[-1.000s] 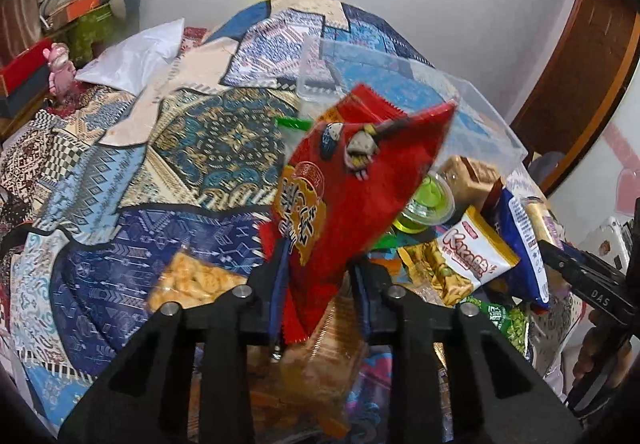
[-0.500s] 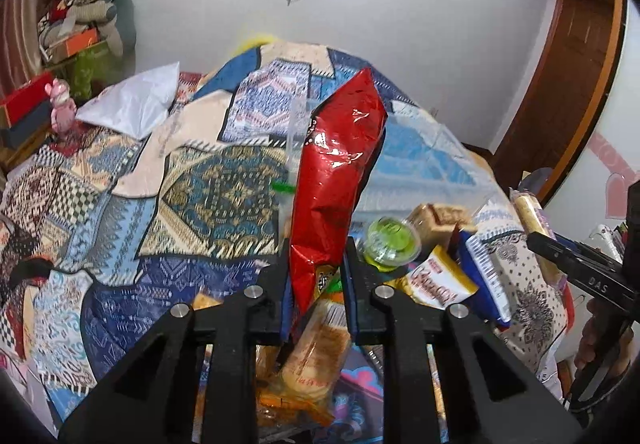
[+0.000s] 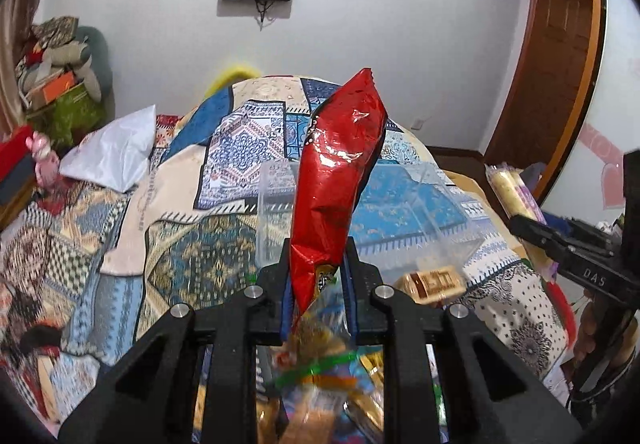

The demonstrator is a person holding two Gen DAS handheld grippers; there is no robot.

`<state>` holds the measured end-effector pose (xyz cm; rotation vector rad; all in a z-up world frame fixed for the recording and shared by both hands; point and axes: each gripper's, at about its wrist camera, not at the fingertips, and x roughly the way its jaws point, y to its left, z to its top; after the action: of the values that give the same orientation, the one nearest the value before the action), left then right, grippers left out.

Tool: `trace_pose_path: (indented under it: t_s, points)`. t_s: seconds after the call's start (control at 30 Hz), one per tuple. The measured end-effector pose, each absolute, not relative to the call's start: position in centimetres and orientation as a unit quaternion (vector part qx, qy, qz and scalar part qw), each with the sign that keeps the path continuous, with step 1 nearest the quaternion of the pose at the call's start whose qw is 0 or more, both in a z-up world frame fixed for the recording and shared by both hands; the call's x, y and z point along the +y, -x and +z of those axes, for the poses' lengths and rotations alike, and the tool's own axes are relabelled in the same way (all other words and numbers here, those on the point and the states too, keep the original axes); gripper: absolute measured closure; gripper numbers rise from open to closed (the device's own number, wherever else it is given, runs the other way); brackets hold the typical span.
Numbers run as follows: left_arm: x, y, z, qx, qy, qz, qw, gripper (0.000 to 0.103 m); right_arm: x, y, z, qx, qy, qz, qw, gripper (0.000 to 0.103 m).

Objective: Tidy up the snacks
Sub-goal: 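Lift both snacks and drop them into the clear box, opening both tools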

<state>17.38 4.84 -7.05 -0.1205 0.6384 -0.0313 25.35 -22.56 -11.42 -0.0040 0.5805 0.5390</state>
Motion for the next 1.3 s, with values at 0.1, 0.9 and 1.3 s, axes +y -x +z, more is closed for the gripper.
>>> trace_pose_path:
  t_s: [0.1,0.9,1.3]
  points:
    - [4.5,-19.0,-7.2,0.321,0.047,-0.020,0.946,0.083,-21.7,-26.8,-11.1,0.281,0.006,0.266,0.922,0.059]
    - [5.6,-27.8,-13.2,0.419,0.084,-0.032,0.903,0.084,-16.3,-36.1,-16.6,0.375,0.041,0.267,0.887,0.059]
    - [6.4,-26.2,-12.3,0.419,0.107,-0.015,0.902,0.070,-17.1,-34.0,-15.2,0.370,0.046,0.268,0.889,0.058]
